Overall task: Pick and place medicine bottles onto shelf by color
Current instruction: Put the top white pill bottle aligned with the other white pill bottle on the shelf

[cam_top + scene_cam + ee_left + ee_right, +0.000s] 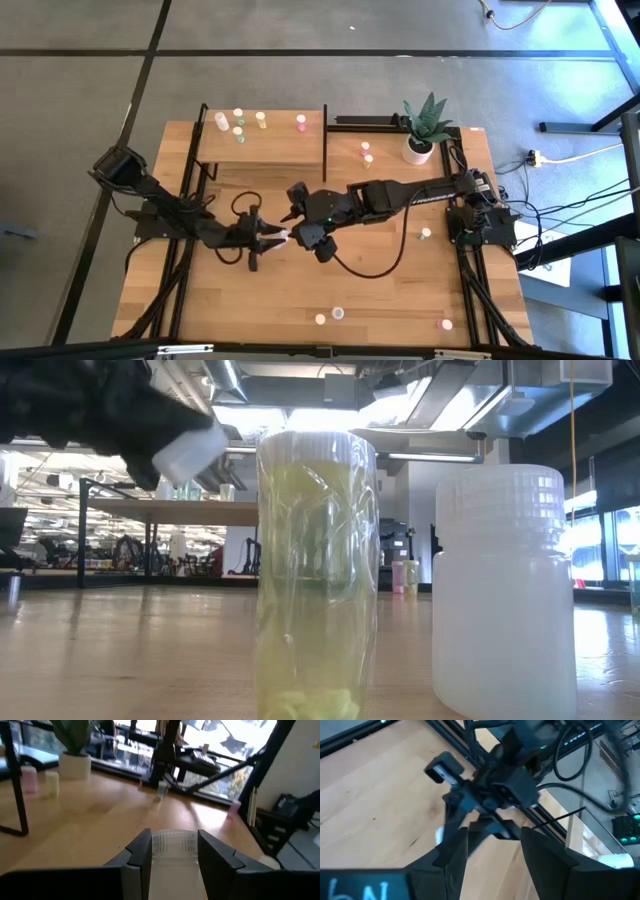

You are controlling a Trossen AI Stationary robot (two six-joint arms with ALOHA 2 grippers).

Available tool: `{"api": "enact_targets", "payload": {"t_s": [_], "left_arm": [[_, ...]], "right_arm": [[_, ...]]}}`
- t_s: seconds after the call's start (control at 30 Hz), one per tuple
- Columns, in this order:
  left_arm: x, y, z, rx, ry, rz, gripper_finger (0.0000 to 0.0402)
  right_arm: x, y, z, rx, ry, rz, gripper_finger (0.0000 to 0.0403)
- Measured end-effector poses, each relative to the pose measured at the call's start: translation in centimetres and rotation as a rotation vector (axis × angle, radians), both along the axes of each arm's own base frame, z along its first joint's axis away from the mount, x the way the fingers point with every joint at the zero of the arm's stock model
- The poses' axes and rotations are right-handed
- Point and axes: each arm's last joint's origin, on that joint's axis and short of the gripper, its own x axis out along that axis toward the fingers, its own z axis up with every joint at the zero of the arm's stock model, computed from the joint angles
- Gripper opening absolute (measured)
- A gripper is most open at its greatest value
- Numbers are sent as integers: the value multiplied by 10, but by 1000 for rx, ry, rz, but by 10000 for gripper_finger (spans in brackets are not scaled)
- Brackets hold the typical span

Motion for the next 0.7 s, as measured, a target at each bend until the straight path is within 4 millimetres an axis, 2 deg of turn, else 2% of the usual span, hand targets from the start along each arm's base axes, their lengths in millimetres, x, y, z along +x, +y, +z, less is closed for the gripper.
{"api": "enact_targets", "payload": {"t_s": [0.27, 0.7], "left_arm": [[-1, 1, -14, -6, 128, -27, 114], [1, 6, -15, -11, 137, 0, 114]], "right_arm": [[0, 0, 0, -3, 0, 1, 186], [0, 0, 0, -5, -1, 3, 186]]}}
